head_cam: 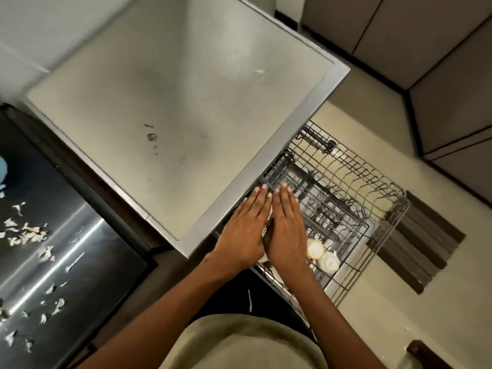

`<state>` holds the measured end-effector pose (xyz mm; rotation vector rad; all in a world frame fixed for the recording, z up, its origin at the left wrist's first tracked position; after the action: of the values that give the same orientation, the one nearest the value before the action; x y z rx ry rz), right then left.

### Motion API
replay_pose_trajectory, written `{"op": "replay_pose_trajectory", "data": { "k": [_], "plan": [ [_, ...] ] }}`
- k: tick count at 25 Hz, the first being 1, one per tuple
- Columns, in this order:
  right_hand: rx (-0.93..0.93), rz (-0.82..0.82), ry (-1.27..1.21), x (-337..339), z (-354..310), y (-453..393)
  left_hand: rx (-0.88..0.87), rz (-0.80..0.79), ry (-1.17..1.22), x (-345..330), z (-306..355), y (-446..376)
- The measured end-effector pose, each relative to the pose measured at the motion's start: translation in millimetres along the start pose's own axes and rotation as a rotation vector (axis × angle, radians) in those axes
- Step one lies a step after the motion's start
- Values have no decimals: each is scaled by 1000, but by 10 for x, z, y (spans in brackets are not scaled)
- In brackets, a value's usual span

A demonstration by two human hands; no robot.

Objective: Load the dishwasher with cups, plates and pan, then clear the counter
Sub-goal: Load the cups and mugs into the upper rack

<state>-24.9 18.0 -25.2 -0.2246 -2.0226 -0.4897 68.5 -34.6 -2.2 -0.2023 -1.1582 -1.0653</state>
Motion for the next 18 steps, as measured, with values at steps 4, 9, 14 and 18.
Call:
{"op": "replay_pose_trajectory", "data": {
  "k": [4,9,14,18],
  "plan": [
    [167,91,22,266,-459,57,27,181,43,472,-53,408],
    [415,131,-52,384,-1297,95,155,383,115,793,-447,1042],
    [631,76,-27,53,-2323,239,281,520,179,903,-1093,1834],
    [775,4,-26,-378,-3210,448,379,628,250,967,-1728,2614]
  ]
}}
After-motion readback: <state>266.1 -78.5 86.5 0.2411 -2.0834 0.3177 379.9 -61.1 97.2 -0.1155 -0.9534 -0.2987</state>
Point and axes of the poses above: each hand's wrist, its own y-axis away from the middle knuckle, its own x-axis out of the back of the hand, z = x × y, the point moved 3 cm from there along -y, towards the middle knuckle, and after that the axes turned 7 degrees about -z, right-handed, at the moved point
